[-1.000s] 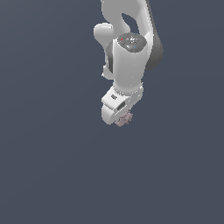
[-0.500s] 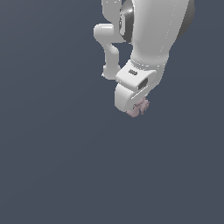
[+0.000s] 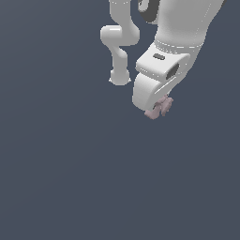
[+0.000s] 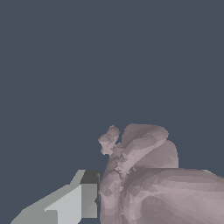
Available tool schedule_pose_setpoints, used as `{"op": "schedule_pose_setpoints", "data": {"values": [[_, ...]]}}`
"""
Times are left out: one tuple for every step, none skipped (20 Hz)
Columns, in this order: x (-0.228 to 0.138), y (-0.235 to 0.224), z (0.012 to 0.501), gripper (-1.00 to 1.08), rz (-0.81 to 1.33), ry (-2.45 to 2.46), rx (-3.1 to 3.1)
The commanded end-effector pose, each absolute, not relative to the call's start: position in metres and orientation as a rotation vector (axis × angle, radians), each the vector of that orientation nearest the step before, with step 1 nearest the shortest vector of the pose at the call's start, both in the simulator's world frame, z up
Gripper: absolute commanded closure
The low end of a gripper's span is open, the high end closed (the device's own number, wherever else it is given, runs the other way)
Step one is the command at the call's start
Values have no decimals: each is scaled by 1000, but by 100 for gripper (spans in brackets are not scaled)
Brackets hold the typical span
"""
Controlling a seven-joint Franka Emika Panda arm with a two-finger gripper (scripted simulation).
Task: Pick up the object and move it to a goal position.
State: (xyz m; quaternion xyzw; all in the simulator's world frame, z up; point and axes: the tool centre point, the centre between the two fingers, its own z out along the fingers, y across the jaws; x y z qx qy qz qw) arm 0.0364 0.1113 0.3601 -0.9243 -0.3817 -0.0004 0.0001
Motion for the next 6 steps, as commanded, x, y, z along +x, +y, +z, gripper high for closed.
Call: {"op": "schedule_pose_setpoints", "data": {"values": [[38, 114, 366, 108, 0, -1198, -2904], [39, 114, 367, 108, 0, -1198, -2904], [39, 115, 368, 108, 0, -1198, -2904], [39, 115, 369, 108, 0, -1198, -2904], [39, 115, 370, 108, 0, -1198, -2904], [39, 116, 370, 108, 0, -1198, -2904]]}}
